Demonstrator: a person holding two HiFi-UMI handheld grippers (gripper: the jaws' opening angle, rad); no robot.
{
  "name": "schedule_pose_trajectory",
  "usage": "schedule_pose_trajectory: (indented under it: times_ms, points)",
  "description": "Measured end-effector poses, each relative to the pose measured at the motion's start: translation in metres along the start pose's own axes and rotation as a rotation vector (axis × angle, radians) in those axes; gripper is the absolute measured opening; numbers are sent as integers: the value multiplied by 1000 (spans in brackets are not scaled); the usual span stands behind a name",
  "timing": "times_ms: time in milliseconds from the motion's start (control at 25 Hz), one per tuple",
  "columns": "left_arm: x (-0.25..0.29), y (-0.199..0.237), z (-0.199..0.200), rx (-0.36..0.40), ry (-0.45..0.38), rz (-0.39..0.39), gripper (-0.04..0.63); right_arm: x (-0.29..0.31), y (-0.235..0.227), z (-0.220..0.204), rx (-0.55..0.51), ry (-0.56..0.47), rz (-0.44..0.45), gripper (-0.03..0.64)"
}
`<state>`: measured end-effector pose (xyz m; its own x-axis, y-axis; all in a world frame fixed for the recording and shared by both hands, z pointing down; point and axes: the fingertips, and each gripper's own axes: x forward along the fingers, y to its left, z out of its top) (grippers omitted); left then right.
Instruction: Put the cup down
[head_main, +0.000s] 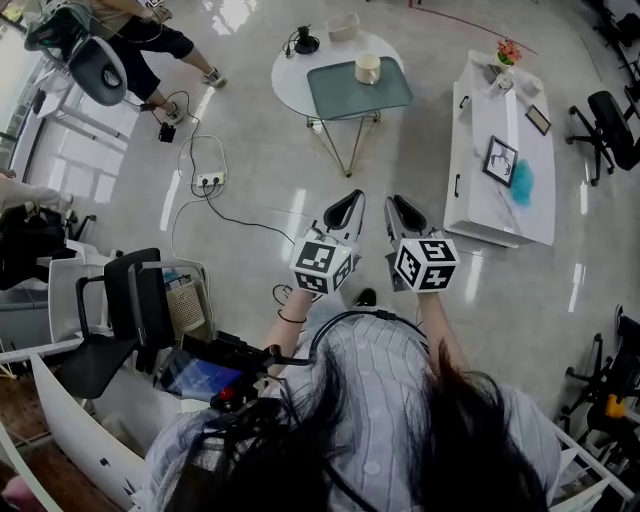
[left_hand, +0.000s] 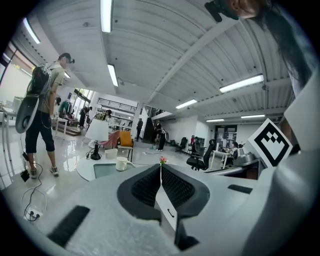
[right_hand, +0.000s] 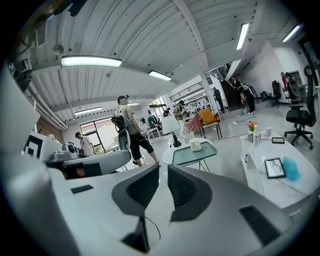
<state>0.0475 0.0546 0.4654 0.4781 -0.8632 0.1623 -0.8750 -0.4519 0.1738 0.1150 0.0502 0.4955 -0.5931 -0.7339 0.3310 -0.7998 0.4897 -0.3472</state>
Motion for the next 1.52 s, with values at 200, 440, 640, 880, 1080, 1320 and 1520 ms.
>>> schedule_pose_trajectory:
  times_ms: [200,440,640,880,1080,1320,1520]
  points:
    - [-23,-16,-10,0,-2,29,18,-29,7,-14,-29,6,27,67]
    - [-47,-34,-18,8,-1,51,18,-55,19,-28,-92,18,60,52]
    - [-65,-41,-18,21,-8,70,18,-71,33,-31,-141,5,89,48]
    - [-82,-44,-18,4,-15,84,18,-81,54,-33,-173,-10,129,44]
    - [-86,-51,-21,1,-19,79,18,-93,59,-29,-184,-24,139,44]
    - [-89,-58,-25,6,-10,73,18,-100,59,-32,-182,-22,135,43]
    - [-85,-61,-21,14,-14,65,18,-104,59,-31,-186,-26,134,43]
